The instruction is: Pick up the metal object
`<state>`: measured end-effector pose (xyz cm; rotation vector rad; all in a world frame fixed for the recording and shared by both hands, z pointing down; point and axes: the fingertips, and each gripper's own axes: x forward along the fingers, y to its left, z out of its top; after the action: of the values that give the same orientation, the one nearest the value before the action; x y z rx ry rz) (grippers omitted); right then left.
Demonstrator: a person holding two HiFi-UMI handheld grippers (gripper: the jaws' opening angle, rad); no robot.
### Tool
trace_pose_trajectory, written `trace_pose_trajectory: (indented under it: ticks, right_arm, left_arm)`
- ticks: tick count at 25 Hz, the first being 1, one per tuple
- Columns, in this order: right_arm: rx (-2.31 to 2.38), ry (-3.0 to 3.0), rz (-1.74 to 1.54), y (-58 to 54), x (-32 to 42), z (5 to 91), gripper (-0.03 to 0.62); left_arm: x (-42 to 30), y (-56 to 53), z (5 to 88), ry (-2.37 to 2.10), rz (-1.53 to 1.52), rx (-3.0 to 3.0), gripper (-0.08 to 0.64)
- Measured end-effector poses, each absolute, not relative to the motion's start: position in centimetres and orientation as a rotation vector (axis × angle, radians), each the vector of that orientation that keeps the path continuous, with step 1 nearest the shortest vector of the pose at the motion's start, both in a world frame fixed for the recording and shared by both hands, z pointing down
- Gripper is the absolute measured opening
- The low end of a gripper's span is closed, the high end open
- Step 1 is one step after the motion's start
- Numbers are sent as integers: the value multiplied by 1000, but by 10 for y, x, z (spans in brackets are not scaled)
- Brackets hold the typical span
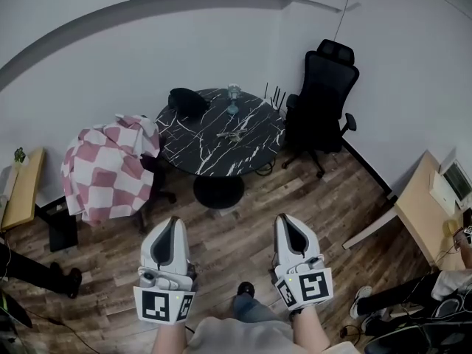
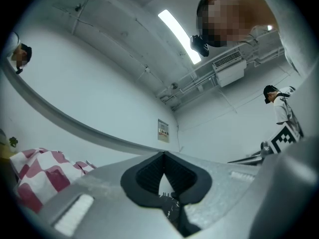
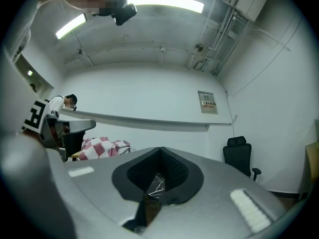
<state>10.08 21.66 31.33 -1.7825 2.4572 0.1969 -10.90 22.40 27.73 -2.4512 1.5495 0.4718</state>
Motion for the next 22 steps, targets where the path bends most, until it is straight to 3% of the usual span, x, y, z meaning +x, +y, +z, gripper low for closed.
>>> trace_pose_trajectory:
  ticks: [22]
  right_arm:
    - [-1719,2509,146,47,176,324,2]
  left_arm:
    - [-21,74,276,1576,428,-2392,0]
